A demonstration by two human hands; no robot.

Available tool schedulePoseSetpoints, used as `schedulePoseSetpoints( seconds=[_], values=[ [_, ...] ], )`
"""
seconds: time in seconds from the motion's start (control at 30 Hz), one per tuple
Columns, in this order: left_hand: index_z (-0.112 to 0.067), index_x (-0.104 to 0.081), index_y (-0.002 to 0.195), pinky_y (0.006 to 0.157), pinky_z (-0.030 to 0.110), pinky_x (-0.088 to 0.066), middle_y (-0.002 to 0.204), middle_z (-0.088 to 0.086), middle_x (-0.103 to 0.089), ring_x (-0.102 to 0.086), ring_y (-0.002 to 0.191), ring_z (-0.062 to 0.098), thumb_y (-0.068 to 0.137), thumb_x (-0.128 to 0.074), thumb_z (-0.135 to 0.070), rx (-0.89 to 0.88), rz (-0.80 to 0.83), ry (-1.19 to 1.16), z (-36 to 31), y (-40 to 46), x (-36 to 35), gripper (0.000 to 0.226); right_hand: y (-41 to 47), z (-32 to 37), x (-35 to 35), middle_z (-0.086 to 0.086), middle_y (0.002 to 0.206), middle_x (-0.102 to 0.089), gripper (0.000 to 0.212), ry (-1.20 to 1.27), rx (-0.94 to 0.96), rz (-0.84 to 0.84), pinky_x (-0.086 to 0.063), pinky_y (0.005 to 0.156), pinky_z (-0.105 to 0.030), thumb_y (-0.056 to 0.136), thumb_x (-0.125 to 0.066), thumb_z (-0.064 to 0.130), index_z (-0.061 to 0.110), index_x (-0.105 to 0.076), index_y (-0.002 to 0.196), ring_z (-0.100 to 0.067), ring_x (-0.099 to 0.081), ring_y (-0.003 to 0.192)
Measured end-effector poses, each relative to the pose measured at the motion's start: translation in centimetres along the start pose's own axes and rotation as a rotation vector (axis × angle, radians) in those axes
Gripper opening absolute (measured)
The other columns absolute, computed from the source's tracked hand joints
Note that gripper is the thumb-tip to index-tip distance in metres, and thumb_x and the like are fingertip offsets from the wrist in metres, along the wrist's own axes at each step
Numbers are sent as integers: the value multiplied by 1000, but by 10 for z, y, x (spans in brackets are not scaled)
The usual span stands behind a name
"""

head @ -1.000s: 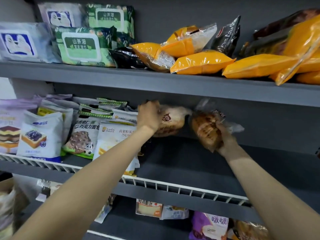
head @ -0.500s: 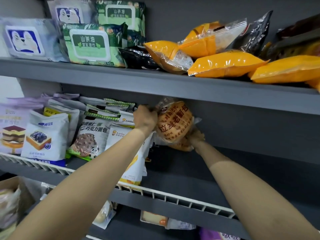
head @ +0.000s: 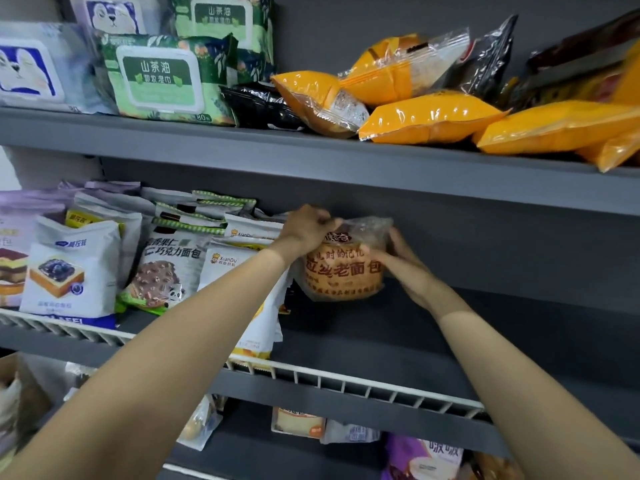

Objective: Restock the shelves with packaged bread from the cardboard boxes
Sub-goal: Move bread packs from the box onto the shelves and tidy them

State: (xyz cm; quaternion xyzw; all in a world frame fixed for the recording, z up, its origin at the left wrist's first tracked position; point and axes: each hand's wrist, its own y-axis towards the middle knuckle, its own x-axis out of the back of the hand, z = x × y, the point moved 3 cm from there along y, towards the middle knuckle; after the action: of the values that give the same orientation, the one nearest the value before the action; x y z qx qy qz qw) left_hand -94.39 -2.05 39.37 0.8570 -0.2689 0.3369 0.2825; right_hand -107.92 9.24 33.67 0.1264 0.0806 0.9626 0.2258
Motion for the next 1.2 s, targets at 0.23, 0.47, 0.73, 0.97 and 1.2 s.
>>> schedulePoseSetpoints(
  seconds=[0.23, 0.47, 0.73, 0.97, 1.2],
  values=[
    [-17, -60, 117, 94, 34, -37, 126, 9, -59, -50, 119, 30, 96, -44, -35, -74, -68, 297, 7, 7, 2, 32, 12, -9, -18, 1, 120, -60, 71, -174, 33, -204, -49, 97, -38, 63, -84, 41, 19, -50, 121, -17, -56, 116],
    [-45, -26, 144, 112, 42, -25, 155, -9, -28, -29, 141, 21, 90, -44, -52, -347, 242, 712, 23, -3, -16, 57, 14, -8, -38, -13, 142, -27, 92, -728, 96, -424, -32, 108, -40, 75, -78, 29, 18, -20, 145, -28, -28, 131],
    [-33, -46, 134, 105, 42, -30, 137, 1, -52, -46, 127, 26, 88, -52, -25, -272, 174, 770, 17, -1, -22, 47, 8, 3, -48, -3, 145, -36, 61, -1236, 87, -131, -17, 117, -40, 89, -59, 34, 15, -36, 142, -22, -26, 137],
    [-26, -59, 118, 96, 36, -40, 120, 6, -62, -55, 115, 28, 92, -49, -24, -143, -86, 463, -1, -51, 23, 28, -27, 36, -57, -7, 145, -38, 44, -951, 191, -242, -32, 110, -34, 90, -55, 13, 11, -48, 133, -27, -34, 135],
    [-12, -66, 100, 71, 30, -50, 84, 0, -63, -60, 79, 19, 90, -53, -15, -5, -319, 118, 43, -160, 71, 16, -95, 69, -130, -1, 103, -68, 19, -575, 247, -47, -45, 78, -23, 92, -54, 10, 13, -67, 106, -14, -61, 92]
  ],
)
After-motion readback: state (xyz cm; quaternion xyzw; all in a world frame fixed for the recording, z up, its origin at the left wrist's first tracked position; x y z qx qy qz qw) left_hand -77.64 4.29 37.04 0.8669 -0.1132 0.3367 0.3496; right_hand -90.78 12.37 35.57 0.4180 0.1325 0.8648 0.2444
